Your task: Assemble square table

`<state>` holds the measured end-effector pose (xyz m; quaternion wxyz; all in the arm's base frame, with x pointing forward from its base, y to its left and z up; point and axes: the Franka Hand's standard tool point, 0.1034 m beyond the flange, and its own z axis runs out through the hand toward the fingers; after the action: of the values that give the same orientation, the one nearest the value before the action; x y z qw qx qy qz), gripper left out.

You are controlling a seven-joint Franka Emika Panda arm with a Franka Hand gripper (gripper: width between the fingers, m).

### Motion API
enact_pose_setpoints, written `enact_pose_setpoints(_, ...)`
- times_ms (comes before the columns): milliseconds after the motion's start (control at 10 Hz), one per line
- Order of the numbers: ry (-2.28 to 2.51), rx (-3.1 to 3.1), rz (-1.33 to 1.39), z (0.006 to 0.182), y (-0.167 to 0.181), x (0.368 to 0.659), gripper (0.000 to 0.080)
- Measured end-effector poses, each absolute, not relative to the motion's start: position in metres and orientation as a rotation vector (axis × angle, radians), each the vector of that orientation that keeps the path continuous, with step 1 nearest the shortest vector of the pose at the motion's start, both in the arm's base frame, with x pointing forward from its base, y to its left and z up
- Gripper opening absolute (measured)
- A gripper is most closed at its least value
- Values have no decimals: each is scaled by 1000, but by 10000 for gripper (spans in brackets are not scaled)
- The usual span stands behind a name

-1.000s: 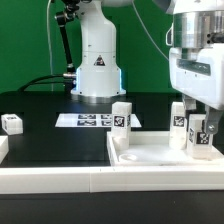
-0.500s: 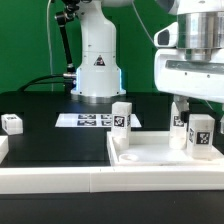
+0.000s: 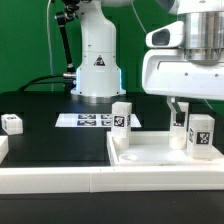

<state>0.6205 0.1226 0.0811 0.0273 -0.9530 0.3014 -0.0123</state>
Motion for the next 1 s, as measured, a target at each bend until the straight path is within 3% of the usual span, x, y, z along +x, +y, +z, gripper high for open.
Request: enact_pose_setpoints(1000,60,-3108,-63,81,119,621,649)
